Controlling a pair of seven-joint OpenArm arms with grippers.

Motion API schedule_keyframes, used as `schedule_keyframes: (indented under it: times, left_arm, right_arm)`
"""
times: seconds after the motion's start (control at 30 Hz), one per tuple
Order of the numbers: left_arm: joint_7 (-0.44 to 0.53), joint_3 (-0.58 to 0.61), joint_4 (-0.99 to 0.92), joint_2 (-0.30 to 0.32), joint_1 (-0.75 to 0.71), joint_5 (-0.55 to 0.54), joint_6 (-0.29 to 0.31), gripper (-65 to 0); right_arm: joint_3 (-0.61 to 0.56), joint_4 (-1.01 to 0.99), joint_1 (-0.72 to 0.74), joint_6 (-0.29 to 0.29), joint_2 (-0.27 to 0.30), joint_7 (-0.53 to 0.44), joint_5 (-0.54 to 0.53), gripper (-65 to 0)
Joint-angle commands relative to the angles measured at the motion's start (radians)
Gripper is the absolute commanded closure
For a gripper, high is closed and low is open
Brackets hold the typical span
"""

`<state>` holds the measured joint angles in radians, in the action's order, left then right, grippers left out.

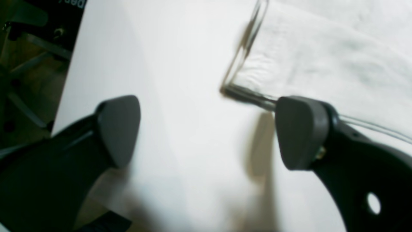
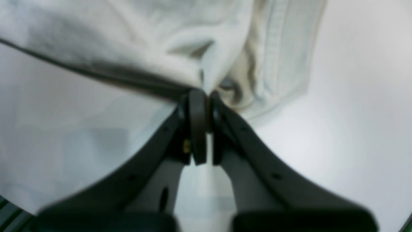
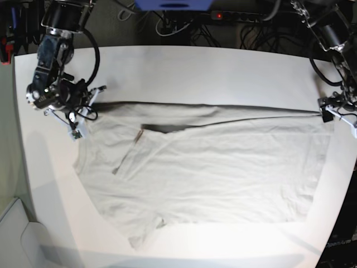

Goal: Layout the t-shirt on the table in an organized manner, then fold the t-shirt properly
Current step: 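Hold the folded edge with the right gripper while the left gripper adjusts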

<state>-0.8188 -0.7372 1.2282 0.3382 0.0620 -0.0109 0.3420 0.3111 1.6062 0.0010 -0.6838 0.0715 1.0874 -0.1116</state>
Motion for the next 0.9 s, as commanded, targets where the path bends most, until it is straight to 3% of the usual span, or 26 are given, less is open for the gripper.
schedule_keyframes:
  times: [0.0, 0.33, 0.6, 0.77, 0.87]
  left_arm:
    - [0.005, -0.006, 0.012, 0.023, 0.015, -0.002, -0.008, -65.0]
    - [0.011, -0.104, 0.012, 0.023, 0.012, -0.002, -0.008, -65.0]
    - [0.016, -0.112, 0.011, 0.002, 0.049, -0.002, -0.008, -65.0]
    - [0.014, -0.106, 0.011, -0.004, 0.065, -0.002, -0.111, -65.0]
    - [0.014, -0.106, 0.011, -0.006, 0.066, -0.005, -0.126, -65.0]
  right_arm:
    - [0.001, 0.015, 0.015, -0.014, 0.007, -0.011, -0.013, 0.0]
    - [0.0, 0.015, 0.015, -0.014, 0.007, -0.01, -0.013, 0.0]
    - [0.0, 0.015, 0.015, -0.014, 0.007, -0.011, -0.013, 0.0]
    - [-0.002, 0.015, 0.015, -0.014, 0.007, -0.011, -0.013, 0.0]
    - [-0.002, 0.015, 0.017, -0.014, 0.007, -0.011, -0.013, 0.0]
